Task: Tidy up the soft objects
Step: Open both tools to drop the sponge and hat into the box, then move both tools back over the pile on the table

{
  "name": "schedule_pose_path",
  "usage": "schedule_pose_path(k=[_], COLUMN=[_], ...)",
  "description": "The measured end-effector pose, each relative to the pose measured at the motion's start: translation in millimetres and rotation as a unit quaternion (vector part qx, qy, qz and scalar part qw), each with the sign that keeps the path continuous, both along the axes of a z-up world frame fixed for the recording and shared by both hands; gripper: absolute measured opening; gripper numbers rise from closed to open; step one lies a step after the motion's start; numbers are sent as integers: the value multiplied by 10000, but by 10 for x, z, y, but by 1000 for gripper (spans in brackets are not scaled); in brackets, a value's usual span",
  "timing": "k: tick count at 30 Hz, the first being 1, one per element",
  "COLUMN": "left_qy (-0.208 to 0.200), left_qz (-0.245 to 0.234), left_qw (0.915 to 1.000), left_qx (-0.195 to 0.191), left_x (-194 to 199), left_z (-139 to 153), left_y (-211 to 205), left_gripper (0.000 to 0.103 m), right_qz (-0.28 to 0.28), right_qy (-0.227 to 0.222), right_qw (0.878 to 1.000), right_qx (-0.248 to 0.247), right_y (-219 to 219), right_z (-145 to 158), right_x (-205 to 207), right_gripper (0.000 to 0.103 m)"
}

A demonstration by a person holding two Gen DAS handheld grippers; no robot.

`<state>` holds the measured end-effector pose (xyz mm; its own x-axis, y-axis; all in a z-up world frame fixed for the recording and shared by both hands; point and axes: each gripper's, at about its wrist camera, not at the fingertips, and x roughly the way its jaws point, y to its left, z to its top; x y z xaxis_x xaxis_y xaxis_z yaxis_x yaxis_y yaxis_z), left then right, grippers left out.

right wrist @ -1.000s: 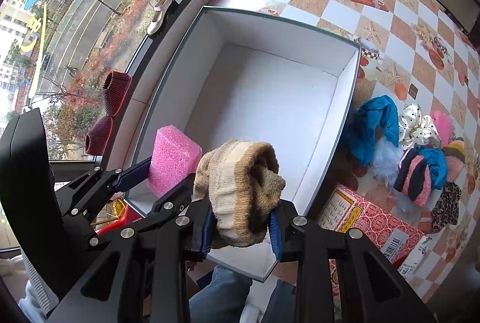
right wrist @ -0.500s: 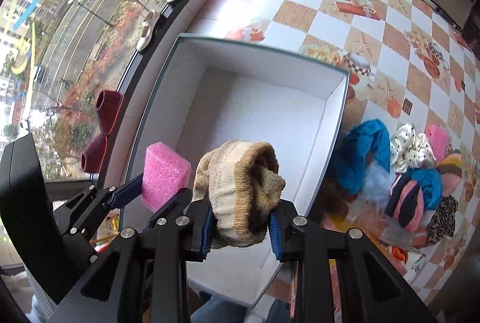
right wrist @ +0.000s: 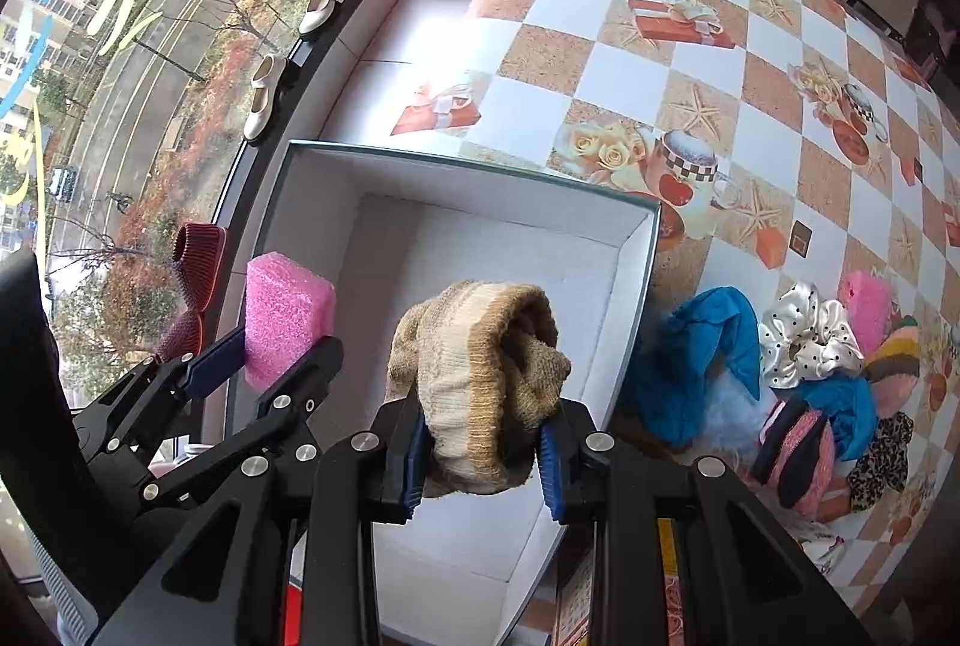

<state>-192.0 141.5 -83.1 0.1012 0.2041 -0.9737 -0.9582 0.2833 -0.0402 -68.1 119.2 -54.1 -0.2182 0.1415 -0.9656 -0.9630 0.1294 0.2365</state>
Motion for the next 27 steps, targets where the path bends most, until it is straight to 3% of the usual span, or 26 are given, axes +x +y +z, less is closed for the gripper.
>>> schedule_pose_path(k=[4,6,7,8,9,11,15,17,27], left_qy=[4,-12,4,0,-33,-99,-46,-168,-582], left_qz=[-50,-98,-105,-103,-97,-99,-78,81,141], left_qw=[10000,9999,9999,9999,9999,9999,9999,9998,9981], left_qx=[-35,-46,-13,17,35,-50,-63,-77,-157], left_x=[33,52,57,57,52,44,38,-9,-24], left_z=[-29,-22,-10,5,24,36,48,56,300], left_y=[-31,-45,-55,-63,-72,-76,-97,-84,-191], left_gripper=[53,63,74,81,81,81,88,103,103], right_qz=[17,79,113,135,134,108,134,132,-330], right_qy=[33,45,36,38,62,170,183,69,614], right_qw=[10000,10000,9999,9999,9999,9997,9995,9996,9962], right_qx=[-3,25,36,44,52,98,228,235,512], right_y=[-5,-8,-12,-15,-16,-24,-44,-55,-233], right_z=[-29,-34,-31,-31,-28,-8,55,71,403], right_x=[15,6,-4,-10,-10,0,-13,-23,201], right_gripper=[31,31,32,38,45,82,84,103,103])
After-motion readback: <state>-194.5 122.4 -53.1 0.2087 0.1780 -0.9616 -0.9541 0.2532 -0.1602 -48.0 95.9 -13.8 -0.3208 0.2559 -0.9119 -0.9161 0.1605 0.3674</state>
